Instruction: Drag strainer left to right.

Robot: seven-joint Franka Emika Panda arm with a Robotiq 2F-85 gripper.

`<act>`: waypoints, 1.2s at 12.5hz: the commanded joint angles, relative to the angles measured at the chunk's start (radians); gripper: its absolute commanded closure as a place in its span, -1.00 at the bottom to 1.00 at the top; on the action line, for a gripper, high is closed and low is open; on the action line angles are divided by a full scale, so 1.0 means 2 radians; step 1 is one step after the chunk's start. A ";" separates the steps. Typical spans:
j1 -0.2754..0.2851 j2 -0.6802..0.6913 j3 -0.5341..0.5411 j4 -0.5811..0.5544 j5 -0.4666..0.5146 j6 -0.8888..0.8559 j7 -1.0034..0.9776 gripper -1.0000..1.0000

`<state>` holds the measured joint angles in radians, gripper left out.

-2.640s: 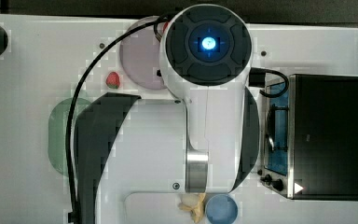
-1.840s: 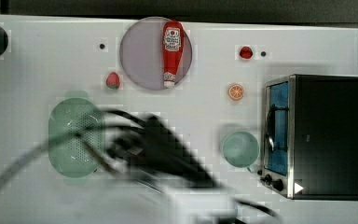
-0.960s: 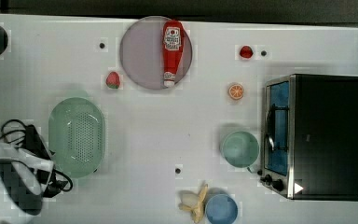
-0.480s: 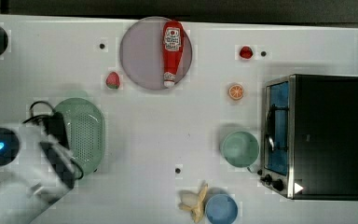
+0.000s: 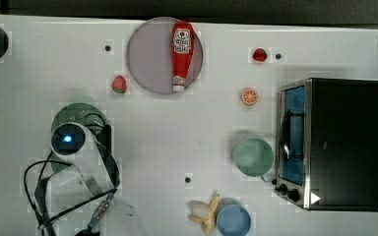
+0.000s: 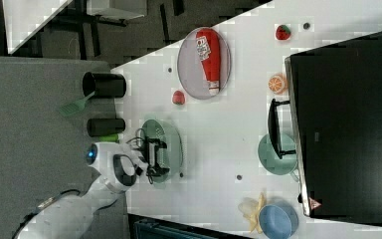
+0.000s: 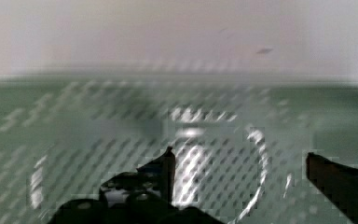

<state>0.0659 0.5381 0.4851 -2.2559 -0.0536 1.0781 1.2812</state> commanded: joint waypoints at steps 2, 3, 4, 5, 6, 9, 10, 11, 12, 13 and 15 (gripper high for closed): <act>0.027 -0.009 -0.017 0.011 0.000 0.032 0.023 -1.00; 0.030 -0.009 -0.025 0.009 -0.001 0.032 0.022 -1.00; 0.030 -0.009 -0.025 0.010 -0.001 0.034 0.022 -1.00; 0.029 -0.010 -0.029 0.007 -0.002 0.032 0.022 -1.00; 0.029 -0.012 -0.034 0.003 -0.008 0.034 0.022 -1.00; 0.022 -0.025 -0.053 -0.007 -0.012 0.035 0.018 -1.00; 0.018 -0.030 -0.059 -0.014 -0.013 0.034 0.017 -1.00; 0.013 -0.037 -0.064 -0.020 -0.016 0.035 0.017 -1.00; 0.007 -0.043 -0.069 -0.027 -0.017 0.034 0.018 -1.00; 0.000 -0.047 -0.073 -0.033 -0.017 0.034 0.016 -1.00; -0.014 -0.053 -0.079 -0.044 -0.017 0.035 0.003 -1.00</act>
<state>0.0673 0.4534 0.3420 -2.3223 -0.0726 1.1592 1.2822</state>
